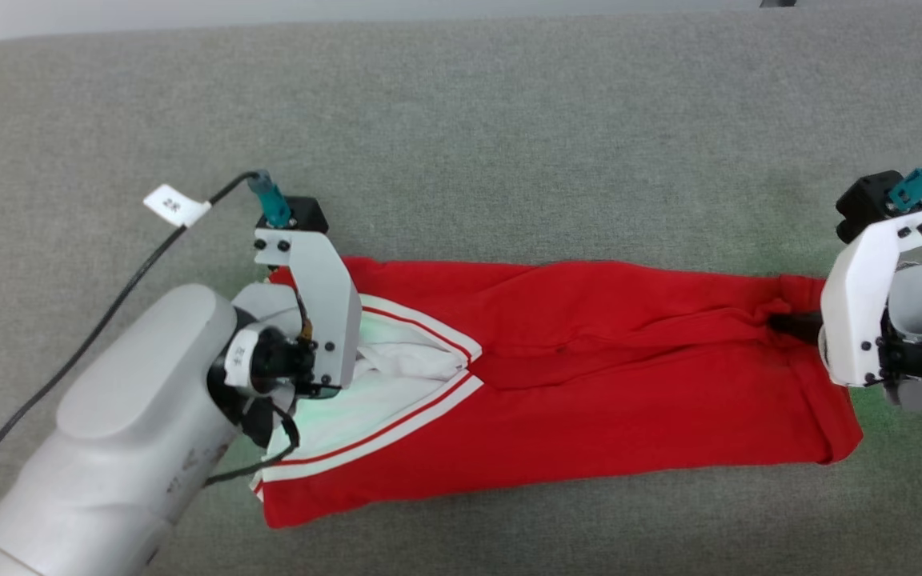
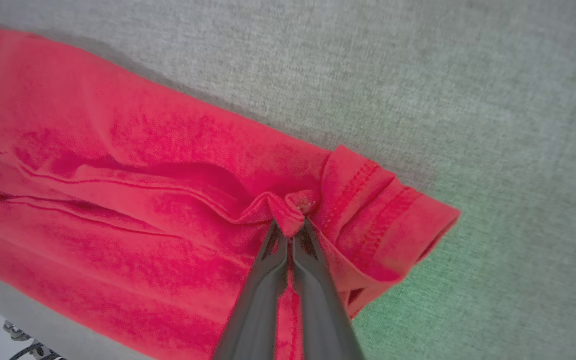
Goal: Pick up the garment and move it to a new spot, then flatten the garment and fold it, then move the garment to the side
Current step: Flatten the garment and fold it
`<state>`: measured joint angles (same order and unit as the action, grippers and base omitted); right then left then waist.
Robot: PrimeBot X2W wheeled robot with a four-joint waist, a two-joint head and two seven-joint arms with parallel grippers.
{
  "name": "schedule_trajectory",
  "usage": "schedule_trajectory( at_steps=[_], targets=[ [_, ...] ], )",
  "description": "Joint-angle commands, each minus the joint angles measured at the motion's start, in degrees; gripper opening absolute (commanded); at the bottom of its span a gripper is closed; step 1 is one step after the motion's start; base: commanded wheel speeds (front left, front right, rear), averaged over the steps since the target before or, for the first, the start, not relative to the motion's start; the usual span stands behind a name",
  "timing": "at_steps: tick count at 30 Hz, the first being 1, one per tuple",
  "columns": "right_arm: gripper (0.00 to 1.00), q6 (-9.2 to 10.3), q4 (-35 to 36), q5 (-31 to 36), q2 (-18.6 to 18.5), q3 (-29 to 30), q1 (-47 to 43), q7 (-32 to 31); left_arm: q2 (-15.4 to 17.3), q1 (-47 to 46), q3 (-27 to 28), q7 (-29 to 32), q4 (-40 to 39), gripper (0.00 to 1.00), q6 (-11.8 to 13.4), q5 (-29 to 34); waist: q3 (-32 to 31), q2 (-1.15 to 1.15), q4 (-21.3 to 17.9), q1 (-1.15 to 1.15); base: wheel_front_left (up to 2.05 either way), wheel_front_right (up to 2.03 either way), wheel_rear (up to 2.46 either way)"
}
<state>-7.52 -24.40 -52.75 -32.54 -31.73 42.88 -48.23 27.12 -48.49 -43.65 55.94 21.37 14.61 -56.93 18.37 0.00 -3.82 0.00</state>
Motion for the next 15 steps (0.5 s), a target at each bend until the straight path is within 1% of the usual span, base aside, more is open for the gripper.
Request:
schedule_trajectory(
  at_steps=[1,3,4,6,7,8,9,10,12,13,15],
  targets=[
    [0.00,0.07,-1.2,0.4,1.1,0.6,0.7,-0.8,-0.9,0.1,-0.6,-0.3,1.4,0.08,-0.5,0.2,0.4,0.00,-0.3,0.00,0.00,0.00,0.00],
    [0.00,0.07,-2.0,1.2,1.8,0.4,1.0,-1.7,-1.3,-0.4,-0.8,-0.6,2.4,0.16,-1.0,0.2,0.5,0.00,-0.3,0.00,0.00,0.00,0.00],
    [0.00,0.07,-2.5,1.4,2.2,0.7,1.0,-1.5,-1.7,-0.6,-0.8,-0.7,3.0,0.25,-1.2,0.2,0.6,0.00,-0.2,0.00,0.00,0.00,0.00],
    [0.00,0.07,-3.8,1.8,3.0,0.8,1.0,-2.0,-2.0,-0.9,-0.9,-1.2,3.8,0.46,-1.5,0.5,0.6,0.00,-0.1,0.00,0.00,0.00,0.00],
    [0.00,0.07,-4.4,2.1,3.3,0.9,1.0,-2.2,-2.2,-0.9,-0.9,-1.3,4.3,0.49,-1.6,0.4,0.6,0.00,0.0,0.00,0.00,0.00,0.00],
    [0.00,0.07,-5.2,2.4,3.7,1.0,0.9,-2.3,-2.4,-1.0,-0.9,-1.5,4.8,0.67,-1.7,0.2,0.5,0.00,0.1,0.00,0.00,0.00,0.00],
    [0.00,0.07,-5.8,2.7,4.1,1.0,0.8,-2.4,-2.6,-1.2,-0.9,-1.6,5.1,0.95,-1.9,0.3,0.4,0.00,0.2,0.00,0.00,0.00,0.00],
    [0.05,0.07,-6.4,2.8,4.4,1.1,0.7,-2.4,-2.6,-1.3,-1.0,-1.8,5.5,1.00,-1.9,0.5,0.2,0.00,0.3,0.00,0.00,0.00,0.00],
    [0.09,0.07,-7.8,3.2,4.9,1.4,0.6,-2.4,-2.6,-1.6,-1.1,-1.6,6.0,1.00,-2.3,0.4,-0.3,0.00,0.7,0.00,0.00,0.00,0.00],
    [0.08,0.07,-8.5,3.5,5.1,1.5,0.5,-2.5,-2.4,-1.7,-1.2,-1.5,6.3,1.00,-2.4,0.6,-0.7,0.00,0.9,0.00,0.00,0.00,0.00],
    [0.11,0.07,-9.6,3.9,5.3,1.5,0.2,-2.5,-1.9,-2.4,-1.1,-1.4,6.6,1.00,-2.6,0.9,-1.5,0.00,1.4,0.00,0.00,0.00,0.00]
  ],
)
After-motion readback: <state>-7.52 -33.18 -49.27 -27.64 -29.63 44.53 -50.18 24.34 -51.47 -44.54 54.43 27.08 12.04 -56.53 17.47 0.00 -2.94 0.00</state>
